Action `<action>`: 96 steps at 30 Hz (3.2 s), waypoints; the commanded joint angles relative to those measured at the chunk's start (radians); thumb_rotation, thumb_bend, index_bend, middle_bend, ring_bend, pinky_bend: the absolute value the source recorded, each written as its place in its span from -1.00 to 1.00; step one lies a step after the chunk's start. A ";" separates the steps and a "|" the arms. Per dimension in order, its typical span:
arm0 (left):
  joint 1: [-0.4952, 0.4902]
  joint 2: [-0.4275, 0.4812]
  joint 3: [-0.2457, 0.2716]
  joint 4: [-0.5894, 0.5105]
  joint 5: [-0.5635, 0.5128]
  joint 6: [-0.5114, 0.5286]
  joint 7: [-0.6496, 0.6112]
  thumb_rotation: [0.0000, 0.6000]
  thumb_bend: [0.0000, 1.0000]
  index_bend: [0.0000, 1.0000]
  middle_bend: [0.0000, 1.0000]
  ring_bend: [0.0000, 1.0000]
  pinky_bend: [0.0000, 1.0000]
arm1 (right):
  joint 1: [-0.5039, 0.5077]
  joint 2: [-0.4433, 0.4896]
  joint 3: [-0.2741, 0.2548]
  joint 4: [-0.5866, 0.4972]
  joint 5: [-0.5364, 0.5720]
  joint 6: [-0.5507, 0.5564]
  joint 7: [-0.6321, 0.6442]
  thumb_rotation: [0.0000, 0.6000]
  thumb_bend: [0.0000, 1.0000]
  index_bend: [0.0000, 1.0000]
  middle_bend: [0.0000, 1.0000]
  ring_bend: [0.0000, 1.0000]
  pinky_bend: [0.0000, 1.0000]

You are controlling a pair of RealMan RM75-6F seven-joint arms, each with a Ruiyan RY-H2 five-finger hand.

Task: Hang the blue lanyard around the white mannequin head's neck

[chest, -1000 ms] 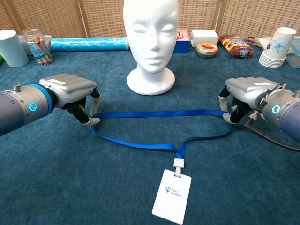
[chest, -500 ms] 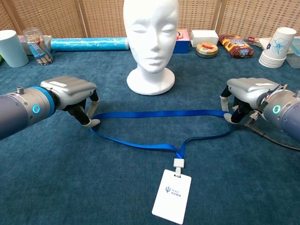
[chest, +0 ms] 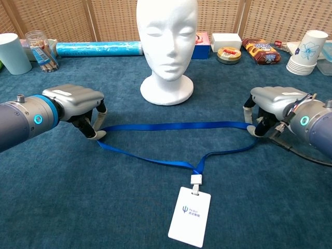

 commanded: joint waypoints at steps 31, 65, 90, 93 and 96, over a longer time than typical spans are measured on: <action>0.117 0.114 0.043 -0.096 0.250 0.133 -0.217 0.52 -0.06 0.24 1.00 1.00 1.00 | -0.059 0.130 -0.035 -0.281 -0.199 0.102 0.076 1.00 0.06 0.27 1.00 1.00 1.00; 0.213 0.490 -0.154 -0.464 0.554 0.286 -0.399 0.53 -0.06 0.25 1.00 1.00 1.00 | -0.067 0.602 0.168 -0.767 -0.350 -0.017 0.502 1.00 0.08 0.32 1.00 1.00 1.00; 0.056 0.438 -0.325 -0.291 0.300 0.188 -0.347 0.53 -0.06 0.25 1.00 1.00 1.00 | 0.168 0.688 0.364 -0.479 -0.046 -0.202 0.631 1.00 0.08 0.34 1.00 1.00 1.00; 0.039 0.424 -0.331 -0.254 0.278 0.174 -0.352 0.54 -0.06 0.25 1.00 1.00 1.00 | 0.204 0.689 0.368 -0.437 -0.009 -0.220 0.624 1.00 0.08 0.35 1.00 1.00 1.00; 0.026 0.408 -0.334 -0.217 0.263 0.165 -0.359 0.53 -0.06 0.25 1.00 1.00 1.00 | 0.231 0.686 0.367 -0.404 0.021 -0.229 0.619 1.00 0.08 0.35 1.00 1.00 1.00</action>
